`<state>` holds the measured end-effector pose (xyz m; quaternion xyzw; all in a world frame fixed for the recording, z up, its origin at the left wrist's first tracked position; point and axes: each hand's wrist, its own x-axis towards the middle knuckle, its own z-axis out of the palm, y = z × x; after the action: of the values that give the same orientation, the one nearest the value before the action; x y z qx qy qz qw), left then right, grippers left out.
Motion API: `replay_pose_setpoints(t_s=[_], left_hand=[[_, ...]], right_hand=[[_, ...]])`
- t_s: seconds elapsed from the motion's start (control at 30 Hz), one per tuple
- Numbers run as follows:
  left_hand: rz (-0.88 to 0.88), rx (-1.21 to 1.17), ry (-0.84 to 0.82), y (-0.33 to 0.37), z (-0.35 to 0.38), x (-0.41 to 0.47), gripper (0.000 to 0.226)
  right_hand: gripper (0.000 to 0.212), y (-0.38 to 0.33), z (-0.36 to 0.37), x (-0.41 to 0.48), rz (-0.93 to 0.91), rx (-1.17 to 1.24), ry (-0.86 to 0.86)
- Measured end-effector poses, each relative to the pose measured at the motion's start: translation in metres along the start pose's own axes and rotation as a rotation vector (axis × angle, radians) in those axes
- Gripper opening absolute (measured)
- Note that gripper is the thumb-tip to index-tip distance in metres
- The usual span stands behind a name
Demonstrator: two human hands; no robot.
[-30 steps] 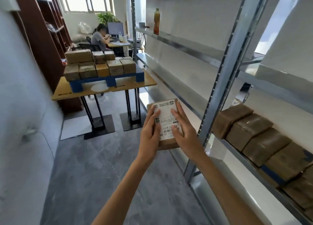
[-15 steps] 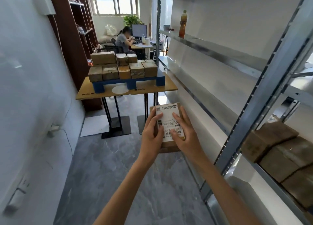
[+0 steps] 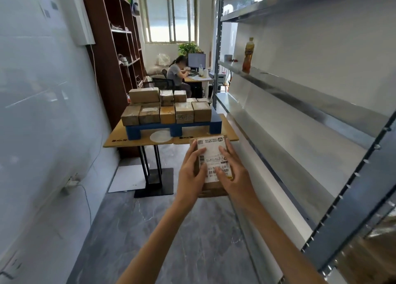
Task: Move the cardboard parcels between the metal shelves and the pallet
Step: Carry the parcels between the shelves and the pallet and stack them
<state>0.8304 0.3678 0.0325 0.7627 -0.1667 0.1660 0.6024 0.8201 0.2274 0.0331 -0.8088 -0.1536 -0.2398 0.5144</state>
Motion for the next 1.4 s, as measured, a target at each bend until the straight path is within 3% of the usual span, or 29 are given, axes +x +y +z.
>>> replay_pose_setpoints(t_s=[0.47, 1.07, 1.4], left_hand=[[-0.050, 0.065, 0.065, -0.059, 0.011, 0.098, 0.039], [-0.053, -0.014, 0.074, -0.178, -0.031, 0.311, 0.040], [-0.055, 0.007, 0.096, -0.242, -0.011, 0.413, 0.035]], right_hand=[[0.063, 0.080, 0.030, 0.098, 0.002, -0.032, -0.041], [0.057, 0.180, 0.140, 0.303, -0.003, 0.093, -0.081], [0.057, 0.257, 0.164, 0.396, 0.027, 0.121, -0.090]])
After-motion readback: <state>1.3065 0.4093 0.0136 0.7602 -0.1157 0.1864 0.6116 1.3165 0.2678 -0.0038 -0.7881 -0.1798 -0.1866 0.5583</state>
